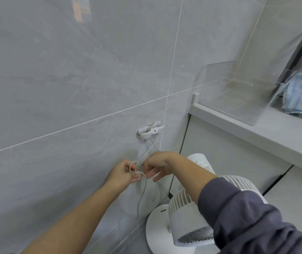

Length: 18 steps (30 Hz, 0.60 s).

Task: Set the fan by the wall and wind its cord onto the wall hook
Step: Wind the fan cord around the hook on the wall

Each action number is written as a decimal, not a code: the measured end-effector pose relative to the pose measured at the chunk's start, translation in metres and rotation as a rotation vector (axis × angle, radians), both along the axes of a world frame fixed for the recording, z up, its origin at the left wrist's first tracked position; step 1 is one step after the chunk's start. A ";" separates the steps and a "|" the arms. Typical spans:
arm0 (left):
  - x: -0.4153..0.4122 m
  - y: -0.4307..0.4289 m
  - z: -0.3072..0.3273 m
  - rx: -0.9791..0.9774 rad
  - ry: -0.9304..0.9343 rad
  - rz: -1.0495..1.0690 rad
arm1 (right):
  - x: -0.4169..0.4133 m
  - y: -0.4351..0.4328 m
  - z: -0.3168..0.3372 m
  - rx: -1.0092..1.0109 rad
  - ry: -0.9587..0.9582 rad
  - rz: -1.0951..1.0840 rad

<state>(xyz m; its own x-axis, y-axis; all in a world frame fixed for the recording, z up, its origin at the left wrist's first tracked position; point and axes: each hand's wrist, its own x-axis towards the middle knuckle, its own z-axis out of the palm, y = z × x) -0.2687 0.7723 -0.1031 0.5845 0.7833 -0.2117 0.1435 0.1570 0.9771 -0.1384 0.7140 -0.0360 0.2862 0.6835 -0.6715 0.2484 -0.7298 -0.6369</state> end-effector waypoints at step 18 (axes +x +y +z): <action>-0.014 0.019 -0.006 0.316 0.360 -0.102 | 0.004 -0.005 -0.001 -0.183 -0.364 0.348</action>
<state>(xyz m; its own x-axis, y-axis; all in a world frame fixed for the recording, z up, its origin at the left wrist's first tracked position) -0.2828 0.7910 -0.1086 0.5949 0.7843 -0.1758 0.4802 -0.1715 0.8602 -0.1343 0.7094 -0.0366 0.3000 0.6604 -0.6884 0.6769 -0.6559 -0.3341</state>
